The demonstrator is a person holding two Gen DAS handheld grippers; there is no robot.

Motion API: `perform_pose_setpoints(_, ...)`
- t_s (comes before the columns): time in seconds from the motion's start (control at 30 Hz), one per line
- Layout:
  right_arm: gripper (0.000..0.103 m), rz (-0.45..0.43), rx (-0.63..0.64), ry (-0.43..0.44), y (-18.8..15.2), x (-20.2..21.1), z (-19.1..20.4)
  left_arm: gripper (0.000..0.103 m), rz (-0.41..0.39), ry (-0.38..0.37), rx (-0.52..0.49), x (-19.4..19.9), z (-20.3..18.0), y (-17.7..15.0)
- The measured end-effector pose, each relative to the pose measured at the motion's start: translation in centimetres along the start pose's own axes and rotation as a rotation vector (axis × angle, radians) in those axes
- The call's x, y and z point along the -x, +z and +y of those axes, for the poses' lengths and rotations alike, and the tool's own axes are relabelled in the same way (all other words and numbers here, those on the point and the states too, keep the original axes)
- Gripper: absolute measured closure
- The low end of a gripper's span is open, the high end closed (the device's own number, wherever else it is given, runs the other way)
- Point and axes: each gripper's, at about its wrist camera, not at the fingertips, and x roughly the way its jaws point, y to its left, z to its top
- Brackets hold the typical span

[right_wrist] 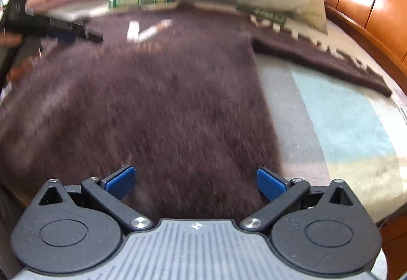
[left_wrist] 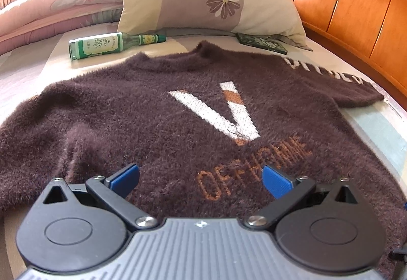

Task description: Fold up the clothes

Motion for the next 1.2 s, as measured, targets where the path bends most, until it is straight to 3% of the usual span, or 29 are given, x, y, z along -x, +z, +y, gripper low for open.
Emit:
perform_pose_setpoints(0.33, 0.0, -0.111, 0.166, 0.101, 7.3, -5.5, 5.2, 0.001, 0.045, -0.005, 0.028, -1.5, 1.4, -1.2)
perform_pose_setpoints(0.43, 0.0, -0.059, 0.172, 0.138, 8.7, -8.2, 5.9, 0.001, 0.029, -0.021, 0.016, -1.7, 1.8, -1.7)
perform_pose_setpoints(0.5, 0.0, 0.032, 0.162, 0.174, 8.9, -10.3, 5.8, 0.001, 0.023, -0.026, 0.008, -1.7, 1.8, -1.8)
perform_pose_setpoints(0.67, 0.0, -0.058, 0.097, 0.233, 7.1, -10.3, 4.4, 0.001, 0.029, -0.028, 0.016, -1.0, 1.8, -2.4)
perform_pose_setpoints(0.77, 0.0, -0.031, 0.123, 0.216, 7.4, -10.2, 4.9, 0.001, 0.034, -0.026, 0.026, -0.4, 1.8, -2.9)
perform_pose_setpoints(0.93, 0.0, -0.004, 0.127, 0.233, 7.3, -9.9, 4.5, 0.001, -0.029, 0.031, 0.114, 2.9, 0.3, -6.4)
perform_pose_setpoints(1.03, 0.0, 0.004, 0.163, 0.211, 7.1, -9.6, 5.0, 0.001, -0.001, 0.084, 0.092, 4.2, -1.0, -7.5)
perform_pose_setpoints(1.13, 0.0, 0.01, 0.164, 0.205, 6.7, -9.0, 5.0, 0.001, 0.036, 0.099, 0.071, 5.0, -1.0, -6.2)
perform_pose_setpoints(1.2, 0.0, 0.012, 0.153, 0.208, 6.6, -8.7, 4.9, 0.001, -0.016, 0.1, 0.085, 5.7, -0.2, -4.2)
